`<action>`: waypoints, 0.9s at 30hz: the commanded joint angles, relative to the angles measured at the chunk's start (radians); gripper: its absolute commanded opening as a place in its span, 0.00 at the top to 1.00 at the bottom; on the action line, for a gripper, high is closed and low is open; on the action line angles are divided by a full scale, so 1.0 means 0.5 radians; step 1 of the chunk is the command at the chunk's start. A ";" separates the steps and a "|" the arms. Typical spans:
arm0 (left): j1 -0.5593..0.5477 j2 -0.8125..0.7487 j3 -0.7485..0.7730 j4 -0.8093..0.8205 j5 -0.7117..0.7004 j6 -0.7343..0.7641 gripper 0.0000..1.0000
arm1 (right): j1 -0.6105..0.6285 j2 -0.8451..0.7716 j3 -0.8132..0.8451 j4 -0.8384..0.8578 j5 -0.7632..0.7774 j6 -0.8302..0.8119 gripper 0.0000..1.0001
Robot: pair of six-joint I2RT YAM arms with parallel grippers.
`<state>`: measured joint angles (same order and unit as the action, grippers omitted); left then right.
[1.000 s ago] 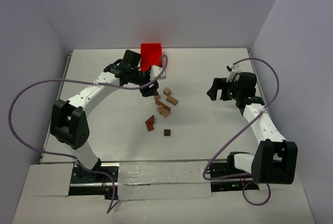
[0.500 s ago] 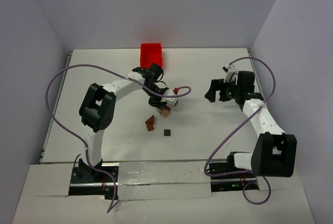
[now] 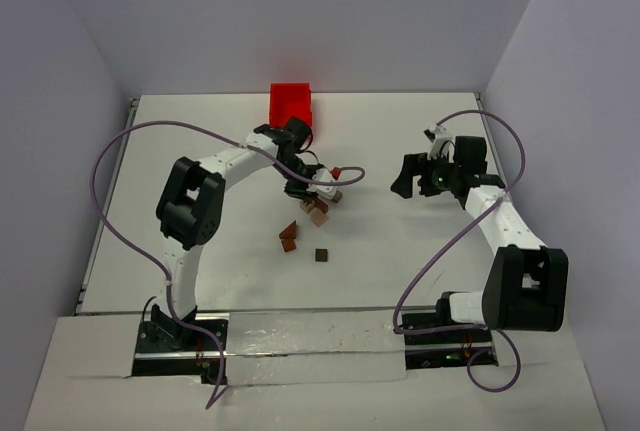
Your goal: Build the wood block tower
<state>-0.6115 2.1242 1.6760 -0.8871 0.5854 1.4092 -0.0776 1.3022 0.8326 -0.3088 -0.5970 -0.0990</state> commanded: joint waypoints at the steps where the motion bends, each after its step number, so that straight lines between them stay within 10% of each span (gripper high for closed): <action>1: 0.039 -0.074 0.023 -0.021 0.054 0.085 0.53 | -0.010 0.021 0.103 -0.002 -0.059 -0.022 0.00; 27: -0.026 -0.012 0.181 -0.065 0.053 -0.005 0.53 | -0.012 0.086 0.122 -0.005 -0.031 -0.045 0.00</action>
<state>-0.6066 2.1183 1.7439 -0.9022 0.5800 1.4006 -0.0776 1.3381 0.8466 -0.3163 -0.6138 -0.1032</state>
